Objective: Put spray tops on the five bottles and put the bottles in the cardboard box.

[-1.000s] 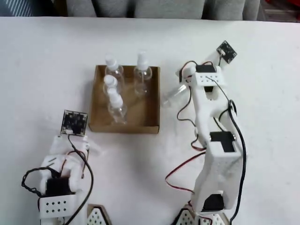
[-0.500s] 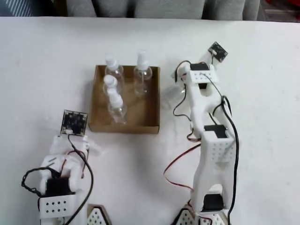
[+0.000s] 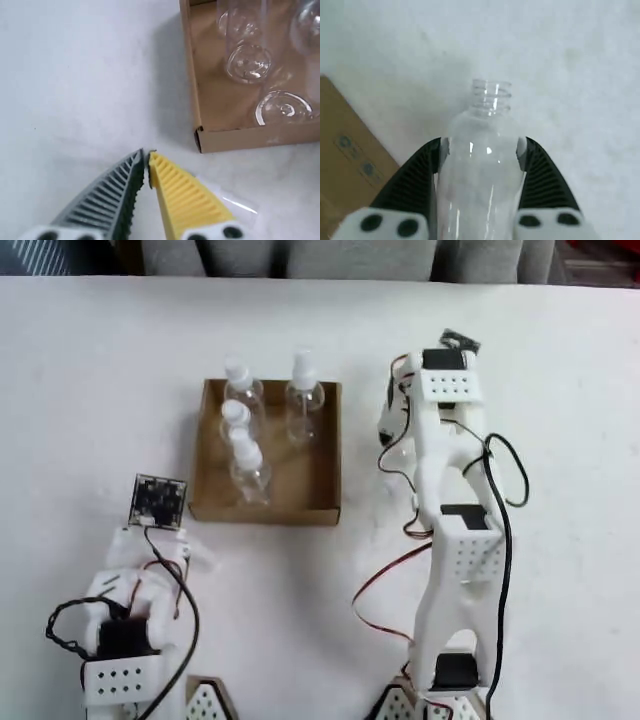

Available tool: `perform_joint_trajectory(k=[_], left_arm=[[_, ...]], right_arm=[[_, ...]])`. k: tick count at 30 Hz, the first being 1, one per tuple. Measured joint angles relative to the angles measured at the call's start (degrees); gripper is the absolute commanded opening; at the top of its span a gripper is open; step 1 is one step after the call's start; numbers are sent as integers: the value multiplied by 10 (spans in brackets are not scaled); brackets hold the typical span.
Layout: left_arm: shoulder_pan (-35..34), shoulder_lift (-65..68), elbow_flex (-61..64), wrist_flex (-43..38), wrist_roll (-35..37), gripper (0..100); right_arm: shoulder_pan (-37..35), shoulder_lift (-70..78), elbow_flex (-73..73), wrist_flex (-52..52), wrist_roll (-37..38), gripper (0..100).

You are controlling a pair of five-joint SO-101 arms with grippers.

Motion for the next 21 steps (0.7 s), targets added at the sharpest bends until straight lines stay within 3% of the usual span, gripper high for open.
perform_joint_trajectory(k=[5,13,18,21], left_arm=[[0,0,0,0,0,23],[0,0,0,0,0,23],[0,0,0,0,0,23],[0,0,0,0,0,23]], right_arm=[[1,0,2,77,101,17],[1,-97,132,80,129,17],[-1,-215,289,22,138,17],[1,-281,396,-32,185,17]])
